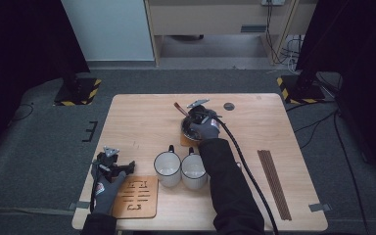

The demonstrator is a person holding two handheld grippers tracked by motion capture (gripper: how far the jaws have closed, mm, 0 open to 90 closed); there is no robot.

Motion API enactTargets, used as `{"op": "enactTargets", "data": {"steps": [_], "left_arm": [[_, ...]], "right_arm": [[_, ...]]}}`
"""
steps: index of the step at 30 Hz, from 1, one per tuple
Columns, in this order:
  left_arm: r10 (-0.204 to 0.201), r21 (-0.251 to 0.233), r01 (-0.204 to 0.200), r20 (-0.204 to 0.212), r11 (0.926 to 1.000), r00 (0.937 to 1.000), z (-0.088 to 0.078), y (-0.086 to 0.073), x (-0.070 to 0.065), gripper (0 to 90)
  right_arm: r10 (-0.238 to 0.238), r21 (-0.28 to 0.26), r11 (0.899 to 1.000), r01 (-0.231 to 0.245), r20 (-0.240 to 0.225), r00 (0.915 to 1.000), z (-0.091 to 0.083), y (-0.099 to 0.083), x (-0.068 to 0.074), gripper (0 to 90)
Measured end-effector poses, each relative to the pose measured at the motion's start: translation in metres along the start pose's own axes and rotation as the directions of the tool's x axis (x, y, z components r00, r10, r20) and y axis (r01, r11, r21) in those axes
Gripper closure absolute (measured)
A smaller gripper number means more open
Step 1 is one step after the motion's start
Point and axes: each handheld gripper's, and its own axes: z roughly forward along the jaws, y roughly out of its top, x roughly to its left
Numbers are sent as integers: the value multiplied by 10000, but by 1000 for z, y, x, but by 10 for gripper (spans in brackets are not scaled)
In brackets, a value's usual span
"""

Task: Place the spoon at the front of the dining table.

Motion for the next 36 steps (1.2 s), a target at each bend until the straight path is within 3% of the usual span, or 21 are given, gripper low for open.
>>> {"op": "enactTargets", "data": {"steps": [13, 36], "left_arm": [[0, -2, 0, -5, 10000, 10000, 0, 0, 0, 14], [0, -2, 0, -5, 10000, 10000, 0, 0, 0, 14]], "right_arm": [[45, 54, 10000, -48, 523, 9986, 0, -1, -8, 704], [60, 408, 9991, -112, 1254, 9921, -22, -8, -32, 615]]}}
